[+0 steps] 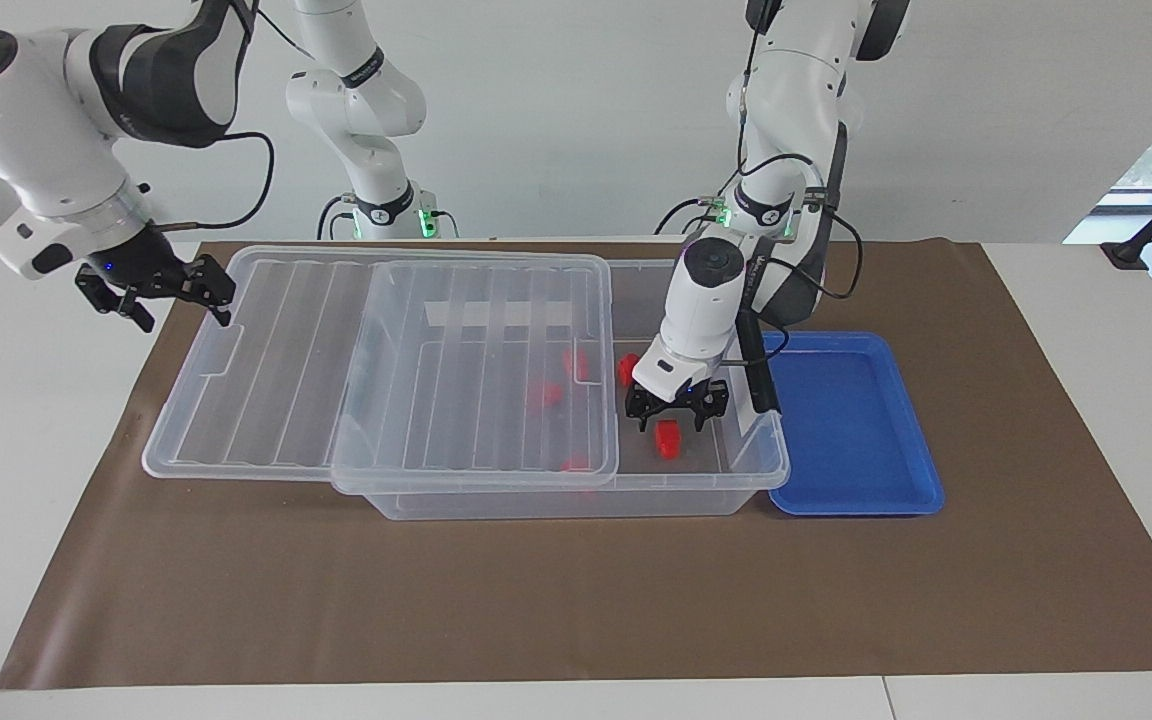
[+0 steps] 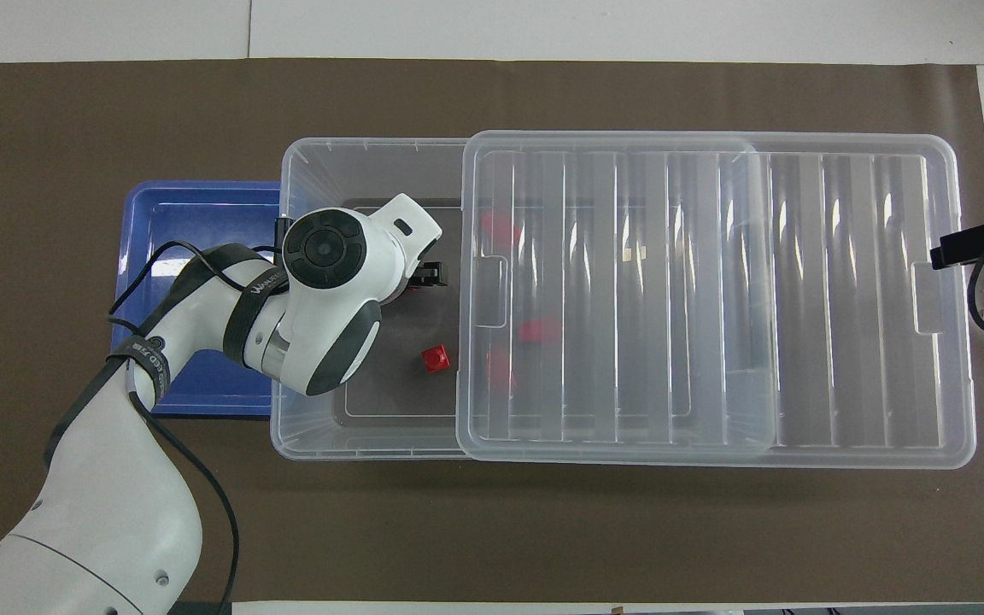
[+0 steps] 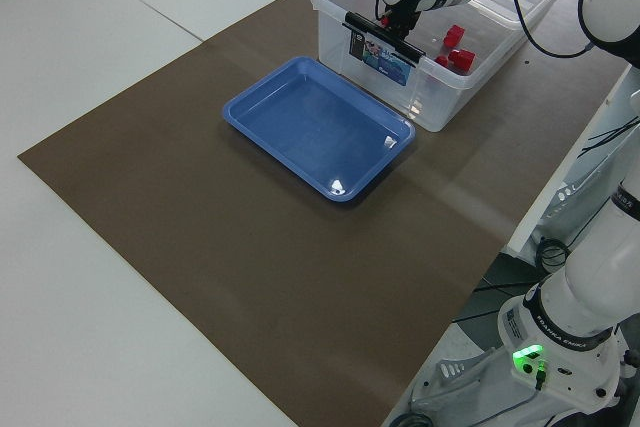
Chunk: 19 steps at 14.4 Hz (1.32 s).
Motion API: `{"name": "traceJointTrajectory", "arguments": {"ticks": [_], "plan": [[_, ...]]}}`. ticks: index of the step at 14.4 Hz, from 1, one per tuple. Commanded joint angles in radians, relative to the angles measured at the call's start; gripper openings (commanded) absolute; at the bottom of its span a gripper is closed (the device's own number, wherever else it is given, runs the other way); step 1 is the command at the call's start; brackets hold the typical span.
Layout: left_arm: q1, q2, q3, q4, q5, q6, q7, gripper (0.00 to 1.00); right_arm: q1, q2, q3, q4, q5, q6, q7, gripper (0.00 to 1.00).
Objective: Place red block in blue tray from box
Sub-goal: 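Reach the left gripper into the box and grasp a red block, then lift the red block and carry it over the blue tray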
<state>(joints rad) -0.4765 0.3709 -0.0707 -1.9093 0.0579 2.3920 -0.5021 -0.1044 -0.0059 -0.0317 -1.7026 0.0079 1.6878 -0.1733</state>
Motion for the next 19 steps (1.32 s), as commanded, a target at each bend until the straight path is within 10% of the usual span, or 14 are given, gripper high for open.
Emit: {"name": "traceJointTrajectory", "arguments": {"ticks": [1, 3, 8, 19], "plan": [[-0.014, -0.003, 0.012, -0.011, 0.025, 0.044, -0.027, 0.66, 0.027, -0.066, 0.01, -0.009, -0.003, -0.066, 0.073, 1.0], [-0.014, -0.001, 0.012, -0.011, 0.025, 0.041, -0.033, 0.0, 0.077, -0.1, 0.012, -0.014, -0.003, -0.111, 0.125, 1.0], [-0.005, -0.032, 0.011, -0.01, 0.023, 0.027, -0.035, 0.0, 0.087, -0.111, 0.01, -0.037, -0.003, -0.068, 0.198, 1.0], [0.082, -0.392, 0.017, -0.011, 0.014, -0.39, 0.088, 0.0, 0.071, -0.092, 0.01, -0.037, -0.02, -0.039, 0.19, 1.0]]}}
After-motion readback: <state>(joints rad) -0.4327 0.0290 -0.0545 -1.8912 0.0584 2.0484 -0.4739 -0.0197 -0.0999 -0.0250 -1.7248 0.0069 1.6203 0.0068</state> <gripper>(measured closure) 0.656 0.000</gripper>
